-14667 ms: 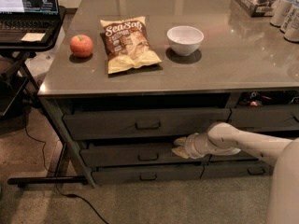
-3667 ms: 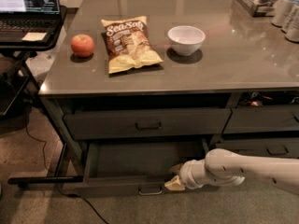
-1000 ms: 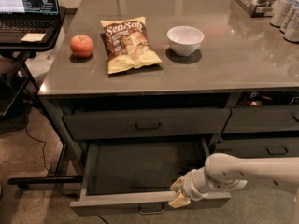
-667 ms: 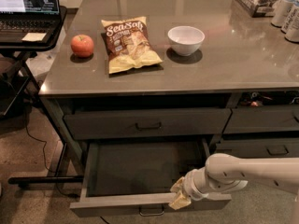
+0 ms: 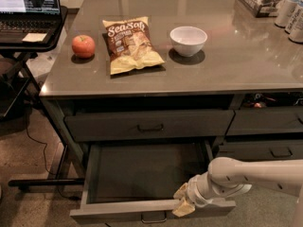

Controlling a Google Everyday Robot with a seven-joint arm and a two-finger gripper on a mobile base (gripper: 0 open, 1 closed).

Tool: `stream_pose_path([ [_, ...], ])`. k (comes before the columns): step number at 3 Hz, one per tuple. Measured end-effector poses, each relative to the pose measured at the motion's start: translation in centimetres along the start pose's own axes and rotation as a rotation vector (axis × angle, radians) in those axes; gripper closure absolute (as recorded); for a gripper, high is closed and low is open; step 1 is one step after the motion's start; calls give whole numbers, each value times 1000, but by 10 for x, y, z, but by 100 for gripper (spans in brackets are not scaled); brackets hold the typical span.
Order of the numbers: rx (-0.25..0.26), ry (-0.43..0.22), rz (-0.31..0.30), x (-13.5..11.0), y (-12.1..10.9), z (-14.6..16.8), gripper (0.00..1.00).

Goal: Open middle drawer

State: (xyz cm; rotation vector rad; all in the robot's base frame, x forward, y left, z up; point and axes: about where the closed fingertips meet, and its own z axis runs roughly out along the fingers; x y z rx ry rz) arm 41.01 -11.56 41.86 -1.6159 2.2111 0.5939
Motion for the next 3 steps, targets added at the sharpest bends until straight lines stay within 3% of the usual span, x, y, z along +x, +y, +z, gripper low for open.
stream_pose_path([
  [1,-59,42,2,21,29,-5,11],
  [2,-63,43,3,22,30,-5,0],
  [3,-63,43,3,22,30,-5,0],
])
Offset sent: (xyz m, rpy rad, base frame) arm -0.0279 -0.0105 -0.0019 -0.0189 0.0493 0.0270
